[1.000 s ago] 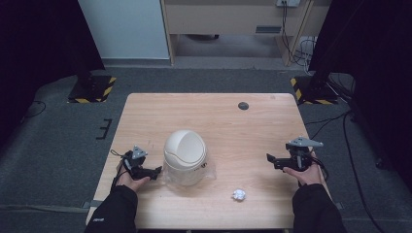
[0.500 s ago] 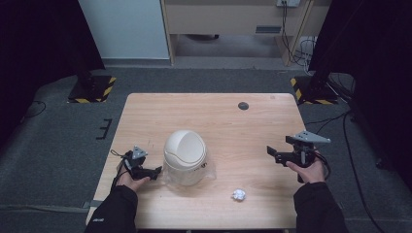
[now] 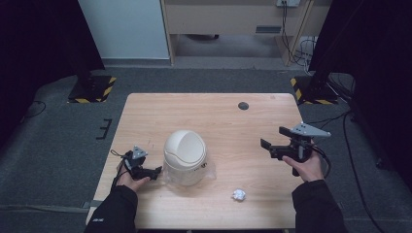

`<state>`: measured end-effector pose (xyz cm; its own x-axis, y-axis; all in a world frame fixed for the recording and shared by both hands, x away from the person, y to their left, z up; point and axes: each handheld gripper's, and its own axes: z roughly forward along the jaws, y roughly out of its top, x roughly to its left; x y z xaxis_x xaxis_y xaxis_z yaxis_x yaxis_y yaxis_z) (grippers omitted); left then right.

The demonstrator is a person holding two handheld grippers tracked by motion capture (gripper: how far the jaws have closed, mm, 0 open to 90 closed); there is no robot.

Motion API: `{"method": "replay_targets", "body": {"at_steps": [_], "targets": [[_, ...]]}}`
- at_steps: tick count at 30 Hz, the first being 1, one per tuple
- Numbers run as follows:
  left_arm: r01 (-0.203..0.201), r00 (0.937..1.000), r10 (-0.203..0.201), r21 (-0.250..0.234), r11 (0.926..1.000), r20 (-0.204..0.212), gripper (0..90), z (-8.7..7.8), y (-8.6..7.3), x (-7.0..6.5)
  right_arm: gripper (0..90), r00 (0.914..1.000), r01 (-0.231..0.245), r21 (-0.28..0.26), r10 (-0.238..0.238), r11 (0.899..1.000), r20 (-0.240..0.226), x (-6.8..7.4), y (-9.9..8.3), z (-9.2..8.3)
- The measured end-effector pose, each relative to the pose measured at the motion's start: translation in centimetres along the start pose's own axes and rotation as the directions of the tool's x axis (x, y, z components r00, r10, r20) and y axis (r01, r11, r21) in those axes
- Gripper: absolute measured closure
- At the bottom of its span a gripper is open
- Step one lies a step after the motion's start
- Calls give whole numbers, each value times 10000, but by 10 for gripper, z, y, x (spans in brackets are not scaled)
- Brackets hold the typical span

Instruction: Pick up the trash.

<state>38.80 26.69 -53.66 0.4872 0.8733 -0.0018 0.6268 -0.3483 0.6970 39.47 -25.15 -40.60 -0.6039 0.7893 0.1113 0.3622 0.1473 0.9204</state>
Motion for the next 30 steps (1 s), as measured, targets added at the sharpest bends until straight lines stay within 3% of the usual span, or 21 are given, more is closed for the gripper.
{"method": "replay_targets", "body": {"at_steps": [14, 22, 30], "targets": [[-1, 10000, 1, 4, 10000, -6, 0, 0, 0, 0, 71, 9979, 252, -930, -306, 9953, -574, 25, 43, 1], [-2, 10000, 2, 3, 10000, -6, 0, 0, 0, 0, 72, 9952, 478, -1067, -564, 9931, -794, 36, 68, 11], [0, 10000, 0, 1, 10000, -5, 0, 0, 0, 0, 68, 9907, 636, -1011, -750, 9928, -1133, 48, 81, 25]]}}
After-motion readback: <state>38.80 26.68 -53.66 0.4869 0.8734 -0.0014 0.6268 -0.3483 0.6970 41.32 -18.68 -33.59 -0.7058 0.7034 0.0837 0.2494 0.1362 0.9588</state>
